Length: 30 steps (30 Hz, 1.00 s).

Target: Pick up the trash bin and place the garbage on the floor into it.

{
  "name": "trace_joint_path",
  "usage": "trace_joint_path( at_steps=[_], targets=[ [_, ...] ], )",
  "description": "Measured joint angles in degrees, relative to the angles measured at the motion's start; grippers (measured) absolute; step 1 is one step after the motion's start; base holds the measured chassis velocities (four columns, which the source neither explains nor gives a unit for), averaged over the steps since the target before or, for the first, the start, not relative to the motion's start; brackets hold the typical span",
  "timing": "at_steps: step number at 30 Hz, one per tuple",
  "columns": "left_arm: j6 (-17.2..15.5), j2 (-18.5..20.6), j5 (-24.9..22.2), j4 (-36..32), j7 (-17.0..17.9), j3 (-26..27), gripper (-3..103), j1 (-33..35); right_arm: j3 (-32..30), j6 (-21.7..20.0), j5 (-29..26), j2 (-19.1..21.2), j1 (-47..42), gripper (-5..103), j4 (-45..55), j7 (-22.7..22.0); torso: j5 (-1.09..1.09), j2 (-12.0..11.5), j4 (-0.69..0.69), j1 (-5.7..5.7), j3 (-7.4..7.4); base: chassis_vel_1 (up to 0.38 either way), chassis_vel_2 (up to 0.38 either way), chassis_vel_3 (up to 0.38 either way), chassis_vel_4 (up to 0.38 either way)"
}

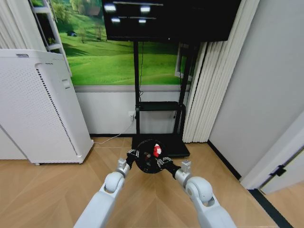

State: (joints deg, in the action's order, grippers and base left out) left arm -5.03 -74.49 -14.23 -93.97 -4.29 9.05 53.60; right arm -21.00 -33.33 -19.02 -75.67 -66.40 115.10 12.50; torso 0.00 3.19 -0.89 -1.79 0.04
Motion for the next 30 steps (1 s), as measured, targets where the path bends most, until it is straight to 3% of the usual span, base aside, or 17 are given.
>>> trace_joint_path(
  at_steps=[1, 4, 8, 9, 10, 16, 24, 26, 30],
  targets=[
    [0.0, 0.0, 0.0, 0.0, 0.0, 0.0, 4, 0.0, 0.0, 0.0, 0.0, 0.0, 0.0, 33, 0.0, 0.0, 0.0, 0.0, 0.0, 0.0, 0.0, 0.0, 0.0, 0.0, 0.0],
    [-0.05, 0.05, -0.02, -0.01, 0.04, -0.07, 4, -0.16, -0.22, 0.35, 0.56, 0.16, -0.36, 49, -0.06, 0.0, 0.0, 0.0, -0.01, 0.0, 0.0, 0.0, 0.0, 0.0, 0.0],
    [-0.08, 0.16, -0.03, -0.07, 0.05, 0.07, 4, -0.03, -0.33, 0.35, 0.48, 0.24, -0.14, 59, -0.11, -0.02, 0.0, 0.0, 0.0, 0.0, 0.0, 0.0, 0.0, 0.0, 0.0],
    [-0.08, 0.19, -0.05, -0.2, 0.19, 0.29, 4, 0.18, -0.4, 0.35, 0.31, 0.21, 0.12, 71, -0.17, -0.3, 0.0, 0.0, 0.0, 0.0, 0.0, 0.0, 0.0, 0.0, 0.0],
    [-0.09, 0.18, -0.09, -0.25, 0.33, 0.39, 4, 0.29, -0.46, 0.36, 0.14, 0.15, 0.22, 71, -0.17, -0.49, 0.0, 0.0, 0.0, 0.0, 0.0, 0.0, 0.0, 0.0, 0.0],
    [-0.43, -1.1, -0.9, -0.65, 2.3, 2.81, 4, 1.51, -2.92, 1.68, -2.94, -1.08, 0.25, 96, 1.55, -5.61, -0.01, 0.01, 0.0, 0.0, 0.0, 0.0, 0.0, 0.0, 0.0],
    [-1.54, -2.23, -3.72, -1.76, 3.61, 6.28, 4, 3.71, -6.46, 1.87, -4.93, -1.71, -0.99, 100, 4.14, -10.01, 0.0, 0.02, 0.0, 0.0, 0.0, 0.0, 0.0, 0.0, 0.0],
    [-2.15, -3.14, -4.33, -3.24, 4.16, 8.02, 4, 5.23, -7.16, 2.62, -5.82, -2.62, -1.73, 100, 4.26, -15.69, 0.0, 0.02, 0.0, 0.0, -0.01, 0.0, 0.0, 0.0, 0.0],
    [-2.6, -2.99, -4.39, -4.43, 4.26, 8.69, 4, 6.42, -7.2, 3.5, -4.59, -3.22, -2.87, 100, 3.95, -19.78, 0.0, 0.02, 0.0, 0.0, 0.0, 0.0, 0.0, 0.0, 0.0]
  ],
)
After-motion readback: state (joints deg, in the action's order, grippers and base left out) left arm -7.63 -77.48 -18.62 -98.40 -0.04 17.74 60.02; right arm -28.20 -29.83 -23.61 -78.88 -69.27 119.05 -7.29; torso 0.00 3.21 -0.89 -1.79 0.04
